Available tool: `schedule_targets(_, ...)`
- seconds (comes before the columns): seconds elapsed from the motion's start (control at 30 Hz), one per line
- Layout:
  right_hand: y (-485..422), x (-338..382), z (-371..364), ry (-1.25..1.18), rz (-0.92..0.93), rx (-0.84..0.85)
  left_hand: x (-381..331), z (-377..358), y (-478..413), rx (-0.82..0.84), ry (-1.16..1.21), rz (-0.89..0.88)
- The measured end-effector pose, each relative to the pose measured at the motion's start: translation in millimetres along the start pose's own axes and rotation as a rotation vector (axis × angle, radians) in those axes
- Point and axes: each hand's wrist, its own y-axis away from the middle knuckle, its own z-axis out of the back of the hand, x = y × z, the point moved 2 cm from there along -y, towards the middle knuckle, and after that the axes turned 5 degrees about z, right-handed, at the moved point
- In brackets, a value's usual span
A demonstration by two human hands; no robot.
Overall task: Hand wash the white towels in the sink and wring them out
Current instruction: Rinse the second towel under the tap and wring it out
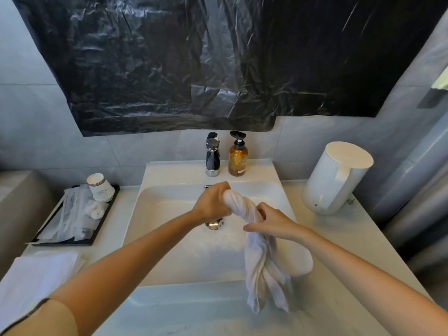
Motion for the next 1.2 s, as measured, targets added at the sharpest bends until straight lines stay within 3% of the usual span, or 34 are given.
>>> schedule_targets(0.1,7,6,-3,-0.055,0.044,0.018,-6,5,8,-0.088,0.347,0.098)
schedule_targets(0.2,15,27,-3,-0.052,0.121,-0.152,-14,14,15,-0.196,0.801,0.254)
schedule_targets(0.27,20,44,1,-0.187,0.139,-0.297,-15,26,17,-0.161,1.004,0.371)
schedule_targets(0.37,26,69,12,-0.416,0.146,-0.426,-17,40,29,0.137,0.827,0.348)
schedule_targets(0.47,23,91,23,-0.615,0.112,-0.383,-25,34,54,0.372,0.572,0.195)
schedule_targets(0.57,21,111,31,-0.795,0.127,-0.323,-24,28,63,0.141,0.468,0.051)
schedule_targets(0.63,25,121,36,-0.739,0.198,-0.284,-25,38,70,0.012,0.534,-0.012)
schedule_targets(0.97,23,191,45,-0.324,0.536,-0.275,-18,123,123,0.012,0.569,-0.058)
schedule_targets(1.2,13,249,26,-0.064,0.670,-0.189,30,200,171,-0.322,0.441,0.059)
